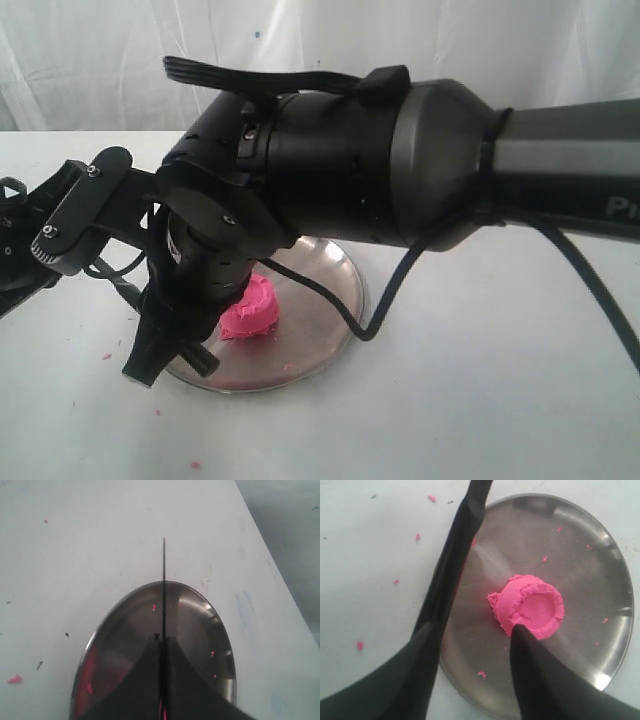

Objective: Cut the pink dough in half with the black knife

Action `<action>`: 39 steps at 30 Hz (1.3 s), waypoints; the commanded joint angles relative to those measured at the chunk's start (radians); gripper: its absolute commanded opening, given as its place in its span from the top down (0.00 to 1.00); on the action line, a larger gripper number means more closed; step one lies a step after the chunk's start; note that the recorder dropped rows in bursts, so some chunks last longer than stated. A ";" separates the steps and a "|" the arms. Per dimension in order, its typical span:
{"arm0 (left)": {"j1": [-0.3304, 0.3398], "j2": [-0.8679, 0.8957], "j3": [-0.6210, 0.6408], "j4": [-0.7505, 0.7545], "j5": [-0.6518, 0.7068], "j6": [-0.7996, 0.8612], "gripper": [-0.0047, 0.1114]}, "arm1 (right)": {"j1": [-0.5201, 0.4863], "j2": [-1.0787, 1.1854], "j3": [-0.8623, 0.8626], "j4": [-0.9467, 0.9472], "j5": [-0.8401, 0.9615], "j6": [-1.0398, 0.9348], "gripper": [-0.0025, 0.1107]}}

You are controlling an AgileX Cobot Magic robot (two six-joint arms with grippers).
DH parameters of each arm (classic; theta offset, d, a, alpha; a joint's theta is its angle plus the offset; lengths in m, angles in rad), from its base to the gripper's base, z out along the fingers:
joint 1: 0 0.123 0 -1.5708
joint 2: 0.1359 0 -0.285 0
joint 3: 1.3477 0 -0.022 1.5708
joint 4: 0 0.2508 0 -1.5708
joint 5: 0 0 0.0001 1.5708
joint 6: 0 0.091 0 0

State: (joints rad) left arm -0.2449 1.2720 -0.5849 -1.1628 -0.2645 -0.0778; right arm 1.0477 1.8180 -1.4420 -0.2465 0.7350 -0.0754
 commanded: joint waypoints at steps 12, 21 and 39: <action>0.000 -0.002 0.001 0.002 -0.090 0.001 0.96 | 0.123 -0.071 -0.004 -0.252 0.153 0.162 0.53; 0.000 -0.004 0.001 0.002 -0.059 -0.064 0.96 | 0.272 0.005 -0.002 -0.538 0.197 0.337 0.54; 0.004 -0.008 0.001 0.002 -0.047 -0.081 0.96 | 0.278 0.128 -0.002 -0.726 0.146 0.602 0.54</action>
State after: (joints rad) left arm -0.2449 1.2735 -0.5849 -1.1556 -0.3221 -0.1529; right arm 1.3260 1.9395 -1.4420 -0.9466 0.8832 0.5008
